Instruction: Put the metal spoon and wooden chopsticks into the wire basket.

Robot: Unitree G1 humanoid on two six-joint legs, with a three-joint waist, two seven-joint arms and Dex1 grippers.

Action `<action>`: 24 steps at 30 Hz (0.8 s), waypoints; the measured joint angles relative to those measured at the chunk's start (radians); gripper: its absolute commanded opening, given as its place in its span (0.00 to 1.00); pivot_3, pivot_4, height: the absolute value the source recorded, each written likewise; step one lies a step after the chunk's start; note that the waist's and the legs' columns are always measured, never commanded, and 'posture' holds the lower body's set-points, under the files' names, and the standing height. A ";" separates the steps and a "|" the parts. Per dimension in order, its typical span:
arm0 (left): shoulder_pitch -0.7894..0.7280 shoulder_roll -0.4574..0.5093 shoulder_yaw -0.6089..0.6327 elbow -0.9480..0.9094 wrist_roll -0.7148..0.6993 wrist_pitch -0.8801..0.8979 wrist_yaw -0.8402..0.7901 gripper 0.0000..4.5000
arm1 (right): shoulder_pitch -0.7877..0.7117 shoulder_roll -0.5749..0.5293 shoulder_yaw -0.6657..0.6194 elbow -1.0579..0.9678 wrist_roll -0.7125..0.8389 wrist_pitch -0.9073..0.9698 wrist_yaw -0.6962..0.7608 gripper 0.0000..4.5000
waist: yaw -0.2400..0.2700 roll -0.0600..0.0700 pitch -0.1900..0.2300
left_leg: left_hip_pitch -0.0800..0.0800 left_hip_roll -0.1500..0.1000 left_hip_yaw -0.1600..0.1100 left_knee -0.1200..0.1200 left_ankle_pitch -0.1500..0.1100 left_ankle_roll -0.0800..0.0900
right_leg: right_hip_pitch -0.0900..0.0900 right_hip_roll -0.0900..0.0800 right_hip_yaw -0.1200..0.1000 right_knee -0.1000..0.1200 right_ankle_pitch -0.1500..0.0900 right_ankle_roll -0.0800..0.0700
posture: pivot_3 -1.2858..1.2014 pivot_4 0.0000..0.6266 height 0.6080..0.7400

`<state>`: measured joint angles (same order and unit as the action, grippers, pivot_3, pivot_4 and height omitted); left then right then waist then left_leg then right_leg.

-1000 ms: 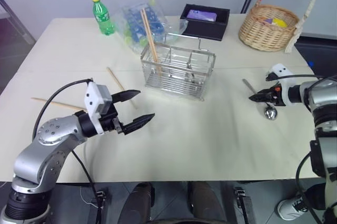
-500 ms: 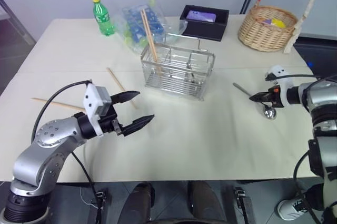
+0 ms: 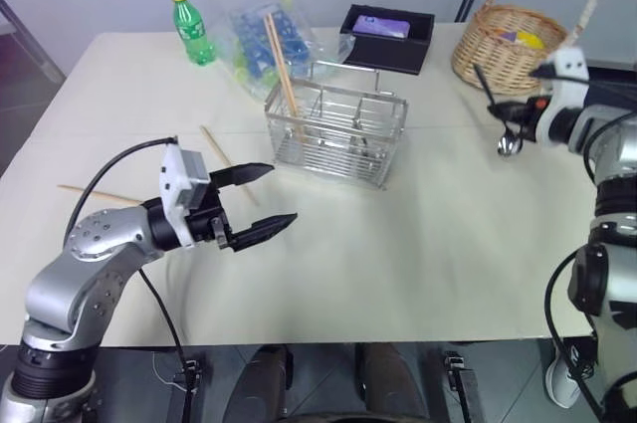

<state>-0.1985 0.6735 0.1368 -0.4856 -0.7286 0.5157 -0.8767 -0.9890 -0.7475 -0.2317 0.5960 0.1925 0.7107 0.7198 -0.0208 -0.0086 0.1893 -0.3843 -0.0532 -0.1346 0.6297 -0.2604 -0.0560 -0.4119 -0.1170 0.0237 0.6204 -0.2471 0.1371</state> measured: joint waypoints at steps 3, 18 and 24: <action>-0.009 0.000 -0.002 0.009 0.000 0.000 -0.005 1.00 | 0.003 0.053 -0.051 -0.149 0.041 0.004 -0.076 0.02 | 0.001 0.000 0.000 | 0.000 0.000 0.000 0.001 0.000 0.000 | 0.000 0.000 0.000 0.000 0.000 0.000 | 0.52 0.24 1.00; -0.023 -0.013 0.000 0.042 0.005 0.001 0.031 1.00 | 0.126 0.522 -0.089 -0.755 0.299 -0.065 -0.382 0.02 | 0.000 0.000 0.000 | -0.001 -0.001 -0.002 0.002 0.002 -0.002 | -0.004 0.000 0.000 0.009 0.000 -0.001 | 0.52 0.24 1.00; -0.018 -0.013 0.002 0.041 0.004 0.004 0.052 1.00 | 0.159 0.575 -0.048 -0.778 0.337 -0.079 -0.419 0.02 | -0.002 0.000 0.000 | -0.001 0.000 -0.002 0.001 0.002 -0.003 | -0.005 0.000 0.000 0.010 0.001 -0.001 | 0.52 0.24 1.00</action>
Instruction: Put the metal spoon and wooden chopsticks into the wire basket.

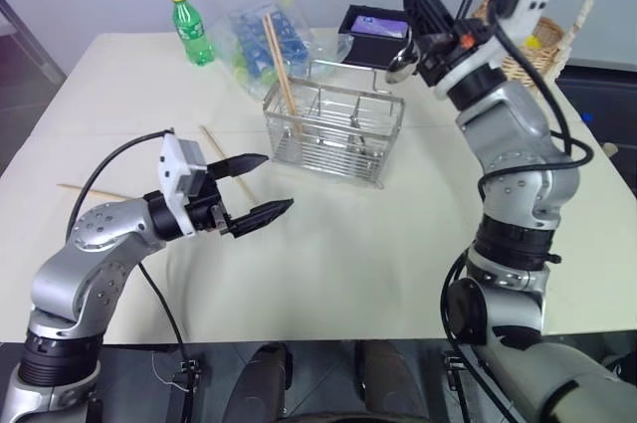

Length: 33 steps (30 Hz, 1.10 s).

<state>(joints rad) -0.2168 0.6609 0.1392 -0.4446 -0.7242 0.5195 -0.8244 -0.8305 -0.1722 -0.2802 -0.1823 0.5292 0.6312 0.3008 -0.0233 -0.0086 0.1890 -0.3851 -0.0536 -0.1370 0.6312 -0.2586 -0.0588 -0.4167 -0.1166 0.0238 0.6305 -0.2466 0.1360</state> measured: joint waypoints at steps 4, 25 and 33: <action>0.007 0.000 0.002 -0.005 0.000 0.001 0.015 1.00 | 0.037 0.030 0.028 0.002 0.007 -0.028 -0.001 0.02 | -0.001 0.000 0.000 | 0.000 0.000 0.000 0.000 0.000 0.000 | 0.000 0.000 0.000 0.000 0.000 0.000 | 0.52 0.24 1.00; 0.046 -0.005 0.035 -0.069 -0.025 0.016 0.099 1.00 | 0.124 0.038 0.118 0.181 -0.032 -0.247 0.075 0.56 | -0.021 0.000 0.000 | 0.000 0.000 0.000 -0.001 0.000 0.000 | -0.001 0.001 0.000 0.001 0.000 0.000 | 0.52 0.24 1.00; 0.055 -0.005 0.041 -0.074 -0.028 0.017 0.111 1.00 | 0.124 0.025 0.131 0.188 -0.039 -0.267 0.087 0.99 | -0.021 0.000 0.000 | 0.000 0.000 0.000 0.000 0.000 0.000 | -0.001 0.001 0.000 0.000 0.000 0.000 | 0.52 0.24 1.00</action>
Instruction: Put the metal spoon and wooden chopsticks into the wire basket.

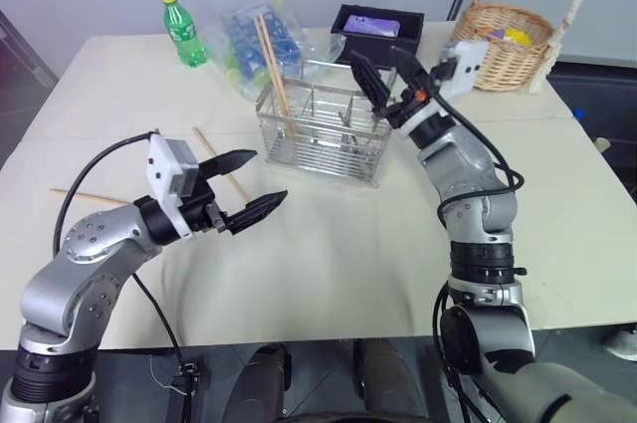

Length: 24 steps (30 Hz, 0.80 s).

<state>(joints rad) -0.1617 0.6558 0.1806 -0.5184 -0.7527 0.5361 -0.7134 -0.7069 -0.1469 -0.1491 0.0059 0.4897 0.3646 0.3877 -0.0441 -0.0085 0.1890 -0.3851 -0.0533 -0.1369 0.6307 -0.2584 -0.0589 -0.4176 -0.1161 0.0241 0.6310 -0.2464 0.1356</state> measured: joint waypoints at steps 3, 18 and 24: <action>0.001 -0.001 0.000 0.001 0.005 -0.002 0.009 1.00 | 0.000 -0.039 0.004 -0.003 -0.004 0.005 0.012 0.99 | 0.001 0.000 0.000 | 0.000 0.000 0.000 0.000 0.000 0.000 | 0.000 0.000 0.000 0.000 0.000 0.000 | 0.52 0.24 1.00; -0.024 -0.162 -0.007 0.336 0.312 -0.241 0.171 1.00 | 0.093 -0.471 -0.055 -0.332 0.160 0.347 0.170 0.99 | 0.010 0.000 0.000 | -0.001 0.000 0.000 0.001 0.000 0.000 | 0.001 0.000 0.000 -0.001 0.000 0.000 | 0.52 0.24 1.00; -0.072 -0.231 -0.002 0.512 0.401 -0.340 0.246 1.00 | 0.215 -0.611 -0.134 -0.462 0.293 0.466 0.245 0.99 | 0.032 -0.001 0.000 | -0.002 0.000 0.000 0.001 0.000 0.000 | 0.001 -0.001 -0.001 -0.002 0.000 0.000 | 0.52 0.24 1.00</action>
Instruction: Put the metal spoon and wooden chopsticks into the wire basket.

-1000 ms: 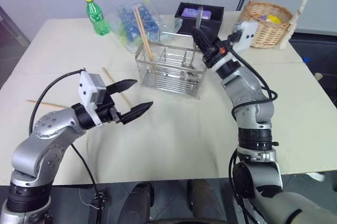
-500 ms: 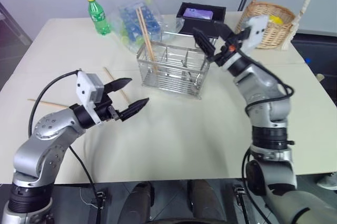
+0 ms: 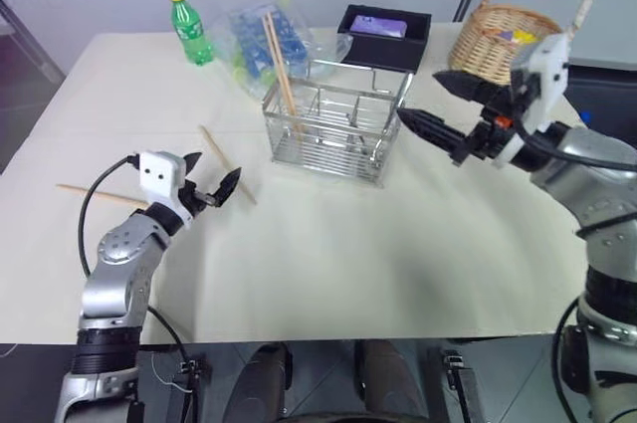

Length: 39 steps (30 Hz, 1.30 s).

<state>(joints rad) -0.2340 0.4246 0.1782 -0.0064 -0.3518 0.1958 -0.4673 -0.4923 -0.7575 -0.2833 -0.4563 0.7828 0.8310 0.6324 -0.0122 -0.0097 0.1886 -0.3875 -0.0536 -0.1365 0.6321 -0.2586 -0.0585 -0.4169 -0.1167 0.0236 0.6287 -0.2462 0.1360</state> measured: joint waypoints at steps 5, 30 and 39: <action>-0.023 -0.036 0.000 0.097 0.055 -0.063 0.039 1.00 | 0.149 -0.061 -0.066 -0.084 0.057 0.004 0.080 0.99 | 0.003 -0.001 0.000 | 0.000 0.000 0.000 0.000 0.000 0.000 | 0.001 0.000 0.000 -0.001 0.000 0.000 | 0.52 0.24 1.00; -0.225 -0.166 0.011 0.297 0.185 -0.021 0.368 1.00 | 0.536 -0.046 -0.086 -0.169 -0.067 -0.342 0.264 0.99 | 0.002 -0.006 0.000 | 0.010 0.000 0.000 0.000 0.000 0.000 | 0.011 0.000 -0.001 -0.001 0.000 0.002 | 0.52 0.24 1.00; -0.385 -0.195 0.036 0.361 0.189 0.151 0.511 1.00 | 0.515 -0.045 -0.037 -0.147 -0.089 -0.361 0.258 0.99 | 0.004 -0.009 0.001 | 0.010 0.000 0.000 0.000 0.000 0.000 | 0.011 0.000 -0.001 -0.001 0.000 0.002 | 0.52 0.24 1.00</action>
<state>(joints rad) -0.6189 0.2297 0.2139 0.3549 -0.1626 0.3465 0.0438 0.0230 -0.8024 -0.3202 -0.6032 0.6933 0.4700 0.8908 -0.0086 -0.0184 0.1898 -0.3775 -0.0541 -0.1367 0.6325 -0.2588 -0.0584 -0.4056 -0.1169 0.0229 0.6274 -0.2467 0.1382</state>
